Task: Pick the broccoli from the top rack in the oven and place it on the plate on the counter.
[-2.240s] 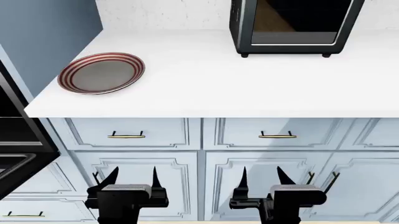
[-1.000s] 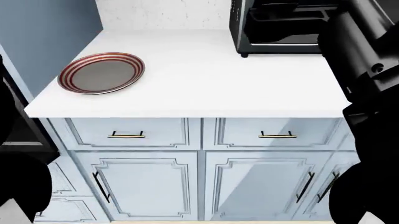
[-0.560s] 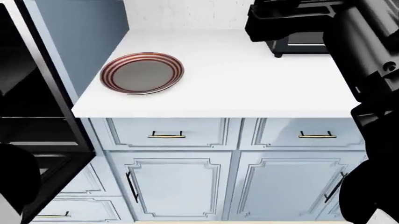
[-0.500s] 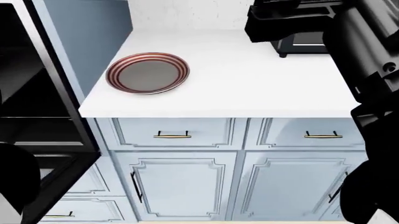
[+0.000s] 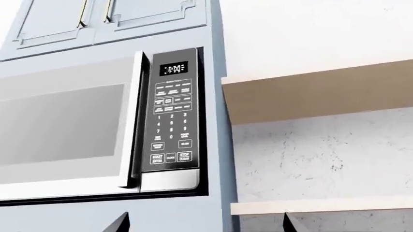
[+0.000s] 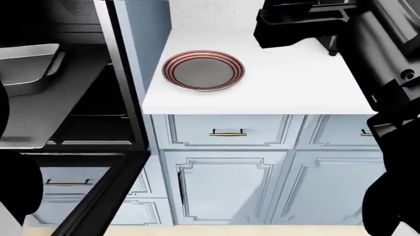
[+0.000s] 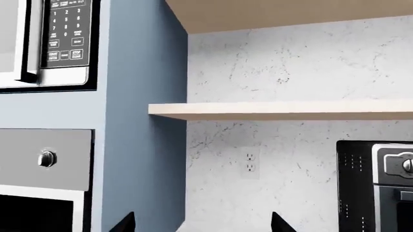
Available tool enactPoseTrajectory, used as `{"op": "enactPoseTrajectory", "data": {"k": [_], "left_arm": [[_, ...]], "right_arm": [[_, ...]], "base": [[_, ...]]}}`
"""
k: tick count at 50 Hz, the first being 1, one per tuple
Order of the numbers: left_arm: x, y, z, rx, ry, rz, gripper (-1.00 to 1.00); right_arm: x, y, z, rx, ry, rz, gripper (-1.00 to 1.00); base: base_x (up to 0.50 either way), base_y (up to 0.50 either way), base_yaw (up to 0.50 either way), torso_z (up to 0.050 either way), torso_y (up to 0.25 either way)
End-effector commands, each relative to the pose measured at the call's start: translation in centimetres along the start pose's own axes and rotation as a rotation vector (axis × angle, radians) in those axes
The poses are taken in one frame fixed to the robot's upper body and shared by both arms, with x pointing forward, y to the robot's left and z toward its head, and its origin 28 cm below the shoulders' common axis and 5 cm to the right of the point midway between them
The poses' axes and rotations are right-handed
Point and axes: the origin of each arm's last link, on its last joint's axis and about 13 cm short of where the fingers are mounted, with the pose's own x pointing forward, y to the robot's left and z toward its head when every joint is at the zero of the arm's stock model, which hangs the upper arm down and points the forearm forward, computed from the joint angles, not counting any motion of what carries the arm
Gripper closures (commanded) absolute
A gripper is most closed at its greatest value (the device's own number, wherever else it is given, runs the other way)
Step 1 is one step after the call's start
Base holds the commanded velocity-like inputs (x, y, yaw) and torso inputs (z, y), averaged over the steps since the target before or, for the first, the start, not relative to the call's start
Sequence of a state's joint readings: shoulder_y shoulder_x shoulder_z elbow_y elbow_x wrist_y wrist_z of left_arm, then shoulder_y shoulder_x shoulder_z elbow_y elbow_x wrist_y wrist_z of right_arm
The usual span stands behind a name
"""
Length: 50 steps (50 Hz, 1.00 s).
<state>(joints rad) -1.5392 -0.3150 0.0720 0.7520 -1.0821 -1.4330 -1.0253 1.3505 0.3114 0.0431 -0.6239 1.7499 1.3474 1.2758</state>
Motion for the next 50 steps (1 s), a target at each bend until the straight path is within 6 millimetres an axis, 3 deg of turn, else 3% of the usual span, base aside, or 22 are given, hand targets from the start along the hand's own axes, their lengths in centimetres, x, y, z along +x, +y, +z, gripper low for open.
{"op": "enactPoseTrajectory", "data": {"k": [1, 9, 40, 50], "left_arm": [[0.00, -0.19, -0.06, 0.001, -0.002, -0.005, -1.00], [-0.04, -0.16, 0.00, 0.005, -0.008, -0.007, -1.00], [-0.32, -0.27, 0.46, -0.007, -0.010, -0.009, -1.00], [-0.39, -0.34, 0.56, -0.004, -0.012, -0.013, -1.00]], "right_arm": [[-0.03, -0.03, 0.00, 0.000, 0.002, 0.000, -1.00], [-0.15, 0.16, -0.25, -0.020, -0.007, 0.012, -1.00], [-0.51, 0.03, -0.22, -0.022, -0.014, 0.015, -1.00], [-0.66, 0.15, 0.02, -0.054, -0.047, 0.015, -1.00]], "base": [[-0.35, 0.43, 0.00, 0.000, 0.000], [-0.11, 0.47, 0.00, 0.000, 0.000], [0.18, 0.50, 0.00, 0.000, 0.000], [0.00, 0.18, 0.00, 0.000, 0.000]]}}
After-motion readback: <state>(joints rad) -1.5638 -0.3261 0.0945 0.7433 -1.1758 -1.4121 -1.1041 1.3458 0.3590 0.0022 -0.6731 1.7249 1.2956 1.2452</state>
